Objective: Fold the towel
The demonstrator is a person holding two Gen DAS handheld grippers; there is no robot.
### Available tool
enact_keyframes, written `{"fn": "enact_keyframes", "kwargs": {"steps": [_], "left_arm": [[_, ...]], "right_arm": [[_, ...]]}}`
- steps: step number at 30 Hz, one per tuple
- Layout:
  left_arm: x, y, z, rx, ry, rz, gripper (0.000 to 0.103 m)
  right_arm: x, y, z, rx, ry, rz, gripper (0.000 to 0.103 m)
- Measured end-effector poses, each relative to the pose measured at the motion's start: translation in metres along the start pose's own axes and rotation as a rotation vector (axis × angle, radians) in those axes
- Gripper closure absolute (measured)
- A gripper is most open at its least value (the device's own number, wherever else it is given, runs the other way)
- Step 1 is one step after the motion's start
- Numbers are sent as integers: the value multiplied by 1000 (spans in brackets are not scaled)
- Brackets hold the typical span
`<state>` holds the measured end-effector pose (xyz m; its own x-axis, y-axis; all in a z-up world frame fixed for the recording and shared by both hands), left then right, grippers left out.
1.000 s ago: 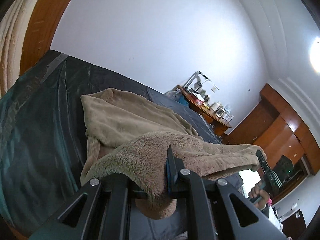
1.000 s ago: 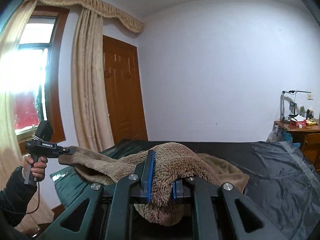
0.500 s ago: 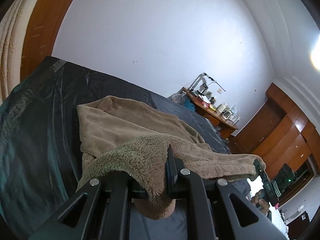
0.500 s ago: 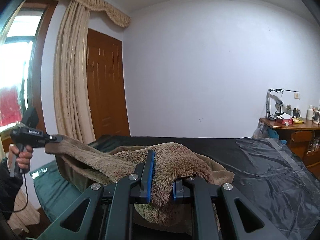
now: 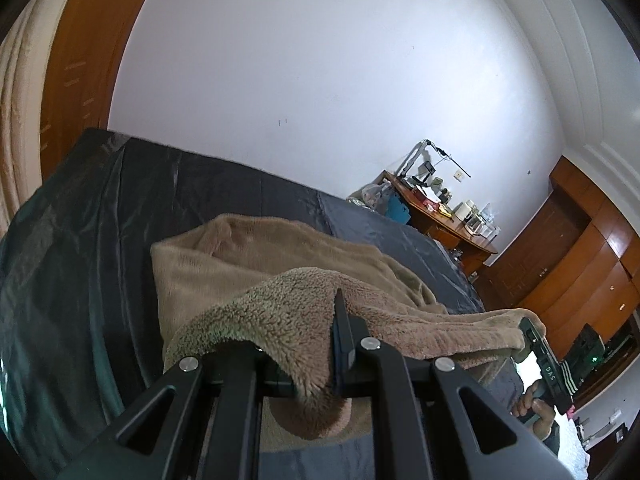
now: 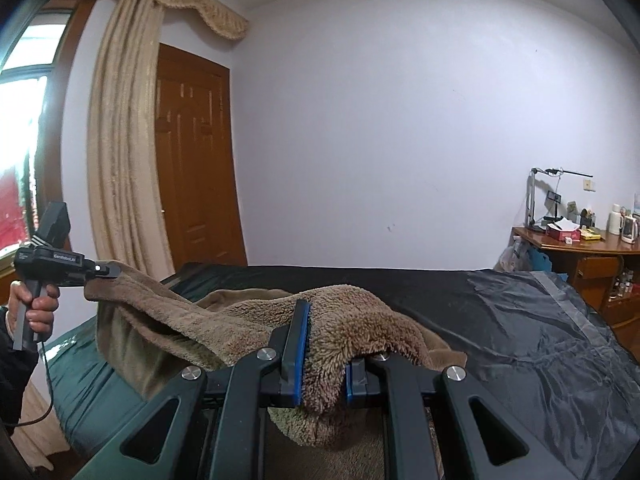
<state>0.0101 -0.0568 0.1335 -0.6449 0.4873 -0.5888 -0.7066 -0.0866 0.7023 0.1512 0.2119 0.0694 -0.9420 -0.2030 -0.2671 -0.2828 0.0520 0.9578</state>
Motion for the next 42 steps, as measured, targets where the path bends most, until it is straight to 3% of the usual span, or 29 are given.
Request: {"fn": "enact_keyframes", "kwargs": {"steps": [5, 12, 22, 26, 33, 38, 42], "left_arm": [[25, 26, -2, -5, 26, 6, 90], [75, 45, -17, -74, 40, -58, 90], [161, 44, -42, -142, 115, -219, 90], [178, 52, -50, -193, 98, -241, 90], [216, 57, -63, -249, 137, -287, 89], [247, 39, -79, -297, 139, -385, 83], [246, 43, -81, -362, 56, -375, 61]], "right_arm": [[32, 15, 12, 13, -29, -23, 88], [83, 23, 40, 80, -64, -75, 88], [158, -9, 78, 143, -125, -248, 88], [174, -14, 93, 183, -126, -283, 88], [215, -18, 108, 213, -152, -355, 88], [241, -48, 125, 326, -136, -449, 85], [245, -59, 129, 347, -109, -477, 75]]}}
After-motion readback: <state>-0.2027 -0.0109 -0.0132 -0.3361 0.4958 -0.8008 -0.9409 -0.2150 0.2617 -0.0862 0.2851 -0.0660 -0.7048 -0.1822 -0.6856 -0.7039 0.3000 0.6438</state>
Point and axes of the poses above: each gripper's, at about its wrist camera, not at the fingertips, and x roughly the way its jaws point, z to its right, y to its top, the point moved 7 cm from there along x, roughly the way its jaws point, and after that the axes turned 8 degrees about y, right-handed, at the moved point
